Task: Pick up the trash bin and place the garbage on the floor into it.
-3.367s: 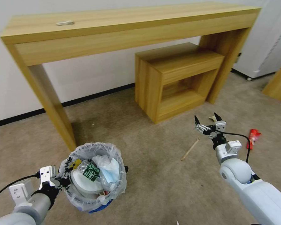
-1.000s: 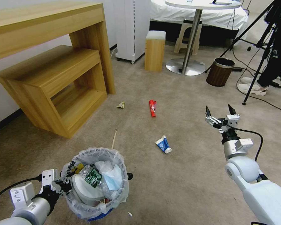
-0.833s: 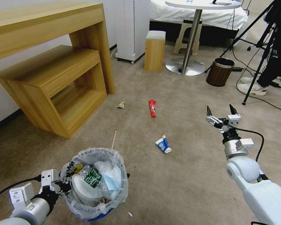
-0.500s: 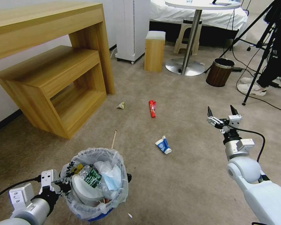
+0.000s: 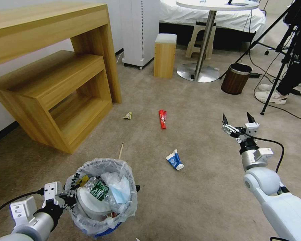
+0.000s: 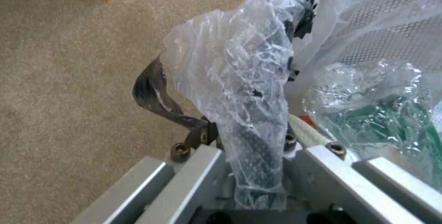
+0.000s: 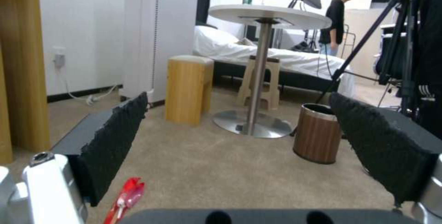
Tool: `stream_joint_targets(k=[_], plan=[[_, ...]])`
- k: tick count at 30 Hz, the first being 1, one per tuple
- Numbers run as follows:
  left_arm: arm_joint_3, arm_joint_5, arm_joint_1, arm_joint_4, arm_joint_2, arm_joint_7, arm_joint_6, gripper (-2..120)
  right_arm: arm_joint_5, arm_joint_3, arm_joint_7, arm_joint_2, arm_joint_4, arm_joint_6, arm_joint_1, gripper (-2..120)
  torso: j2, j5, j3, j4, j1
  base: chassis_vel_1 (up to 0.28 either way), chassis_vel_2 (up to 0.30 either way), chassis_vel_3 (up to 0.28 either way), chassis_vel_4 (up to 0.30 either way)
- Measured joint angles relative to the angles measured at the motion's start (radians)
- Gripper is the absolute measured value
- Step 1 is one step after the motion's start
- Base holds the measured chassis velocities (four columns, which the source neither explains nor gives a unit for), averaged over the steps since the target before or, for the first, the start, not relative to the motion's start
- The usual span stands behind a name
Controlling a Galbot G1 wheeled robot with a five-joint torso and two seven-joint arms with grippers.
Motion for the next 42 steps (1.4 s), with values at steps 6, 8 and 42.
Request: stream_joint_targets(k=[6, 8, 42], plan=[[0.001, 0.0, -0.003, 0.004, -0.002, 0.001, -0.001, 1, -0.003, -0.002, 0.0, 0.001, -0.007, -0.009, 0.009, 100, 0.0, -0.0001, 0.0, 0.0001, 0.0, -0.023, 0.022, 0.025, -0.018], [0.001, 0.0, -0.005, 0.004, -0.002, 0.001, -0.001, 1, -0.005, -0.002, 0.0, 0.001, -0.01, -0.009, 0.011, 100, 0.0, -0.0001, 0.0, 0.0001, 0.0, -0.093, 0.087, 0.085, -0.089], [0.014, 0.047, -0.005, 0.036, -0.051, 0.035, -0.02, 1, 0.428, -0.145, -0.006, -0.03, -0.139, -0.588, 0.149, 100, 0.0, 0.0, 0.0, 0.0001, 0.0, -0.039, 0.042, 0.04, -0.038]])
